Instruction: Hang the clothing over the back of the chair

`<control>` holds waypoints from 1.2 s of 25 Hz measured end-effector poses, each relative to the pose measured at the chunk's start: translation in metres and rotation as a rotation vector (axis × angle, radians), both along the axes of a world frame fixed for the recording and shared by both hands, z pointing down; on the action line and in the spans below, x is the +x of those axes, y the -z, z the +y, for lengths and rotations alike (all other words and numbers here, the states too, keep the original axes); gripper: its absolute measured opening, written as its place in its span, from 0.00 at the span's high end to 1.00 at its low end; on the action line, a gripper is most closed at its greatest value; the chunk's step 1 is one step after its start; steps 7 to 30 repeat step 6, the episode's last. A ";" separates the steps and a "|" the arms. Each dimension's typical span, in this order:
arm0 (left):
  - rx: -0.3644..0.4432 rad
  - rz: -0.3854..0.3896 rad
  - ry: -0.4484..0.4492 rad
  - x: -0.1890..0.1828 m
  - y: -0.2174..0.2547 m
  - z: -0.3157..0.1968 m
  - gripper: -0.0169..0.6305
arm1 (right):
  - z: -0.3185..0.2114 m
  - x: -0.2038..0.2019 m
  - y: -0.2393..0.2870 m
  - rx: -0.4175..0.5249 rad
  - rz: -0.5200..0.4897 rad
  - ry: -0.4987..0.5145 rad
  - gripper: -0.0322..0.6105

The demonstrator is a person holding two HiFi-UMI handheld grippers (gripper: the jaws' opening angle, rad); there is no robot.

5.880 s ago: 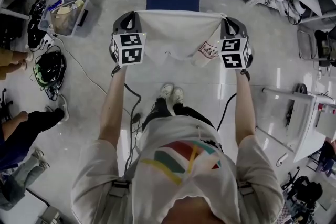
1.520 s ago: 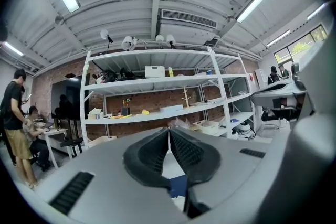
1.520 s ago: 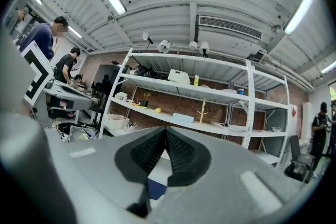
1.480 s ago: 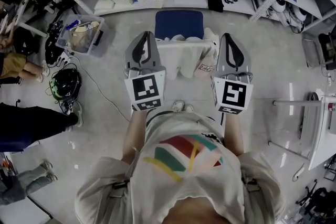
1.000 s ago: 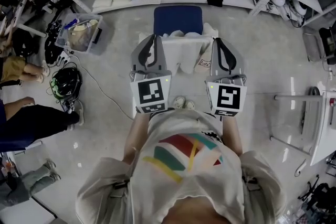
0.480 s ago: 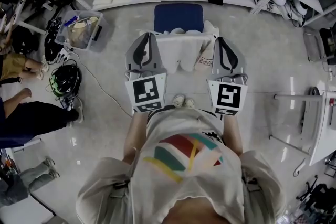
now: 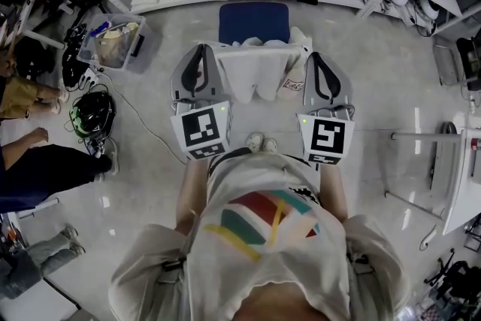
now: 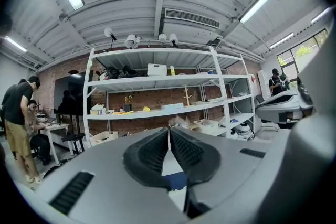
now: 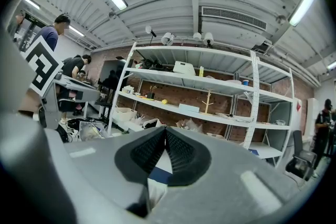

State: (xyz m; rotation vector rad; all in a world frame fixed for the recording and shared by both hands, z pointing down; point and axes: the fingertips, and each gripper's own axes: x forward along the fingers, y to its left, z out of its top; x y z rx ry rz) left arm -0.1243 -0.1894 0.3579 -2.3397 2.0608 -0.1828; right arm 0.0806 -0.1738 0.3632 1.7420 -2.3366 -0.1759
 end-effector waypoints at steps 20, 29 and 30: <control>-0.007 0.001 0.006 -0.002 -0.005 0.000 0.94 | -0.001 0.004 -0.005 -0.007 0.007 -0.009 0.94; -0.007 0.001 0.006 -0.002 -0.005 0.000 0.94 | -0.001 0.004 -0.005 -0.007 0.007 -0.009 0.94; -0.007 0.001 0.006 -0.002 -0.005 0.000 0.94 | -0.001 0.004 -0.005 -0.007 0.007 -0.009 0.94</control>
